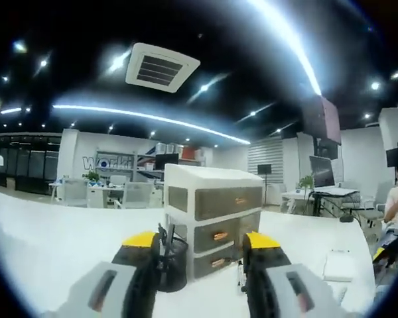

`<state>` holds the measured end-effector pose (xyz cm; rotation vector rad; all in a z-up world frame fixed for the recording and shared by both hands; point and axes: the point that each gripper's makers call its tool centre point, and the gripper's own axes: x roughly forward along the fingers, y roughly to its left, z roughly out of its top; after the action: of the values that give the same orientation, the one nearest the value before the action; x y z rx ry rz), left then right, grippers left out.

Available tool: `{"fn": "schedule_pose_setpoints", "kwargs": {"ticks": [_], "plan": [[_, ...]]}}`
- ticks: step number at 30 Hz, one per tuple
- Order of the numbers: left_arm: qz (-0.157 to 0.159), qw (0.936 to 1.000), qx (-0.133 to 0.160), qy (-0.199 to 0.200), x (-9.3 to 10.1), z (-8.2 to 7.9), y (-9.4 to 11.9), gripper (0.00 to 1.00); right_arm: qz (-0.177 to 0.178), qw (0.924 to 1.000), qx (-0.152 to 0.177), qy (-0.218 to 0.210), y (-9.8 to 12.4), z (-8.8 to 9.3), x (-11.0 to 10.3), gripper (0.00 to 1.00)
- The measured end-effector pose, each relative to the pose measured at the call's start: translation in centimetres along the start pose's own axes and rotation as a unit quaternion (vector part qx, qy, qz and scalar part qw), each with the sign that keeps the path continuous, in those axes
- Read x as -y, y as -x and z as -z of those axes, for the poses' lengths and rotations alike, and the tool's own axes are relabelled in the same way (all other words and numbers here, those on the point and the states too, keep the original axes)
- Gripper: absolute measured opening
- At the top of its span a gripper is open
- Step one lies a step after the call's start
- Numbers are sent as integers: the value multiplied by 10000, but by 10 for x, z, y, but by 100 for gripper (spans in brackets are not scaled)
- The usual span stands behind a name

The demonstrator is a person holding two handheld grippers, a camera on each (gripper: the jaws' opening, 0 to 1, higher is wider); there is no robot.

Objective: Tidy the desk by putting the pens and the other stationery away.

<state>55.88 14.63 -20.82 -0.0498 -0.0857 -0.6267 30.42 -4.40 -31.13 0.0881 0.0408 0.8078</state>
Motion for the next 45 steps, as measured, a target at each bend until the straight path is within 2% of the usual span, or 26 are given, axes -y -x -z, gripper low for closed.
{"fn": "schedule_pose_setpoints", "kwargs": {"ticks": [2, 7, 8, 10, 13, 16, 22, 25, 27, 34, 38, 45], "plan": [[-2, 9997, -132, -223, 5, 7, 12, 56, 17, 10000, 2, 7, 0, -1, 1, 52], [53, 9998, -154, -99, 20, 17, 36, 60, 40, 10000, 16, 14, 0, -2, 2, 52], [61, 9998, -180, -80, 15, 19, 40, 60, 42, 10000, 8, 19, 0, -1, 2, 52], [99, 9997, -190, -116, 22, 24, 50, 61, 50, 10000, -1, 19, -1, -1, 4, 52], [256, 9992, -295, -102, 37, 35, 63, 62, 65, 10000, -1, 15, -2, -1, 7, 52], [356, 9985, -386, -184, 43, 44, 72, 62, 83, 10000, -6, 27, -2, -1, 9, 52], [578, 9970, -455, -250, 61, 54, 94, 63, 139, 9999, -31, 97, 0, -3, 16, 52], [783, 9951, -562, -218, 76, 64, 109, 63, 202, 9997, -41, 155, 2, -5, 23, 52], [812, 9945, -619, -216, 83, 69, 119, 63, 243, 9996, -33, 172, 4, -6, 27, 53], [755, 9952, -544, -296, 94, 66, 159, 64, 360, 9991, 30, 199, 11, -13, 35, 53], [729, 9948, -545, -453, 98, 64, 176, 64, 368, 9990, -5, 262, 12, -13, 37, 53], [791, 9941, -591, -441, 109, 68, 204, 64, 434, 9987, -42, 253, 17, -10, 41, 53]]}}
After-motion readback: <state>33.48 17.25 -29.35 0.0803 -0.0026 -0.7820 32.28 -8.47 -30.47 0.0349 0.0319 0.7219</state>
